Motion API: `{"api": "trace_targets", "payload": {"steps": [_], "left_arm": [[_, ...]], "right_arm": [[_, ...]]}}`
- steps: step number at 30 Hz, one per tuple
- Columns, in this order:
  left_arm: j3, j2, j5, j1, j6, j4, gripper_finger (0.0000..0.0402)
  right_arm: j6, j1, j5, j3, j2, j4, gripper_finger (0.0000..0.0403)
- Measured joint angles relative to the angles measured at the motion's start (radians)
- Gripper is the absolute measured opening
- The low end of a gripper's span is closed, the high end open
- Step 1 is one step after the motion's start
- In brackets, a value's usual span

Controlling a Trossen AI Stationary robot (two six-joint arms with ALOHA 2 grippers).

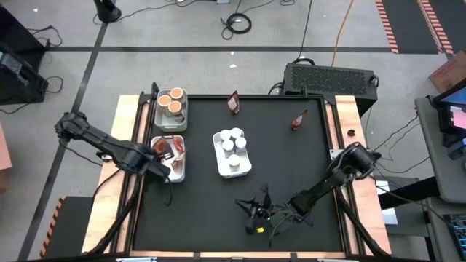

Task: Sort spices by type
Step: Put the orange seasoning pack into the left white bin

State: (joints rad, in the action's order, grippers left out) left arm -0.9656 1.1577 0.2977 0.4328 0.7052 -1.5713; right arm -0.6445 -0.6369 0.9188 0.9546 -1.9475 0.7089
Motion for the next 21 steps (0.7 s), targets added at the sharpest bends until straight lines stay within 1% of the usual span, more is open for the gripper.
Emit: {"api": "trace_targets", "payload": {"steps": [4,6,9,17,21], "left_arm": [[0.062,-0.001,0.024,0.000,0.056,0.001,0.0000],[0.085,-0.001,0.050,0.000,0.089,0.012,0.0000],[0.110,-0.001,0.062,-0.001,0.128,0.047,0.0000],[0.125,-0.001,0.078,0.000,0.222,0.135,0.0000],[0.125,0.000,0.078,0.000,0.223,0.148,0.0000]], "right_arm": [[-0.003,0.001,0.000,0.000,-0.033,0.037,0.0000],[-0.003,0.002,0.001,0.000,-0.034,0.039,0.0000],[0.012,0.005,0.002,0.000,-0.034,0.045,0.0000],[0.061,0.019,-0.002,0.000,-0.031,0.049,0.0000],[0.075,0.024,-0.002,0.000,-0.031,0.048,0.0000]]}}
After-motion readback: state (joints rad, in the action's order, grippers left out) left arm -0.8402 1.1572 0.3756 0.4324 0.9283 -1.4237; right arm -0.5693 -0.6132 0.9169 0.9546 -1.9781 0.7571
